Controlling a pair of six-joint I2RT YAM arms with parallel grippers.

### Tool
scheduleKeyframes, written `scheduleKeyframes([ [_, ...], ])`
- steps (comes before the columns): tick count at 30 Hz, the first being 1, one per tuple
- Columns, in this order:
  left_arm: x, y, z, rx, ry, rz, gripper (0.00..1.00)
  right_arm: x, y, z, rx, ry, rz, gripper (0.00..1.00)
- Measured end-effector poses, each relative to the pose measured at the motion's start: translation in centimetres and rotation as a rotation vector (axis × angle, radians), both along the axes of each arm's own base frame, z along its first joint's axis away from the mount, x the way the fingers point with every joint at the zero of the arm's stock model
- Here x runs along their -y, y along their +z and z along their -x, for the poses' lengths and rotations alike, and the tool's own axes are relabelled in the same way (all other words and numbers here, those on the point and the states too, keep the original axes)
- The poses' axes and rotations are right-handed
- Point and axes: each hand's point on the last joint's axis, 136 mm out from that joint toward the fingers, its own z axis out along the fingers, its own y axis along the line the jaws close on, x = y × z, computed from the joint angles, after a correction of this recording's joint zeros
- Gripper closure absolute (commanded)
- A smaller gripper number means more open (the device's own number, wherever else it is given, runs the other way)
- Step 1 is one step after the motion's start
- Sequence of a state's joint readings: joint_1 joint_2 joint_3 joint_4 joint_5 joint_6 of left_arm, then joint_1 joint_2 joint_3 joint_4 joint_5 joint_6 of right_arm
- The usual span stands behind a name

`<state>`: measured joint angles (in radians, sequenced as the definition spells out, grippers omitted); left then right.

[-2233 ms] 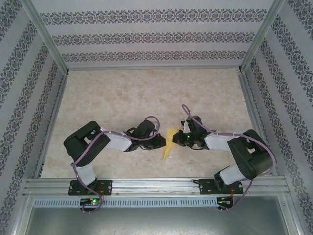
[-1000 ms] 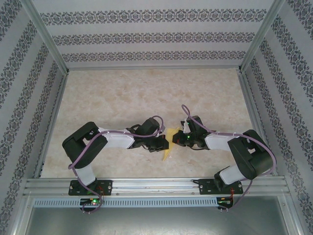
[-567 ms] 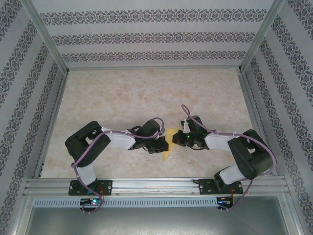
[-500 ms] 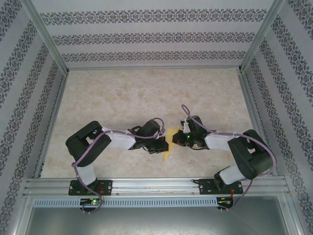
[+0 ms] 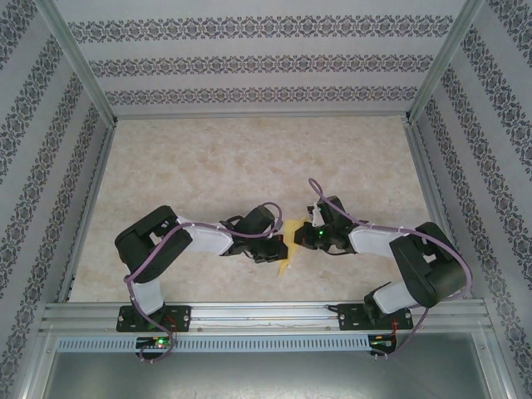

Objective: Fold a paper plane with a square sheet of paper (fold left side to right side)
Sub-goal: Fold the wing for the fifth time at the center of the table.

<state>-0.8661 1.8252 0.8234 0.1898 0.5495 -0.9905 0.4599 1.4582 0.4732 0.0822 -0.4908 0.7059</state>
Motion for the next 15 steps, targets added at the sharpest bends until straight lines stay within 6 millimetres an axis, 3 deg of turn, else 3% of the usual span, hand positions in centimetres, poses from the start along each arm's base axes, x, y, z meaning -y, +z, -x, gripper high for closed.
scheduleKeyframes([
  [9, -1.1, -0.1, 0.6, 0.047, -0.005, -0.073, 1.0, 0.1, 3.4, -0.4, 0.092, 0.014, -0.056, 1.0],
  [15, -2.9, -0.2, 1.4, 0.054, 0.011, -0.116, 1.0, -0.7, 2.7, 1.5, 0.074, 0.064, -0.088, 1.0],
])
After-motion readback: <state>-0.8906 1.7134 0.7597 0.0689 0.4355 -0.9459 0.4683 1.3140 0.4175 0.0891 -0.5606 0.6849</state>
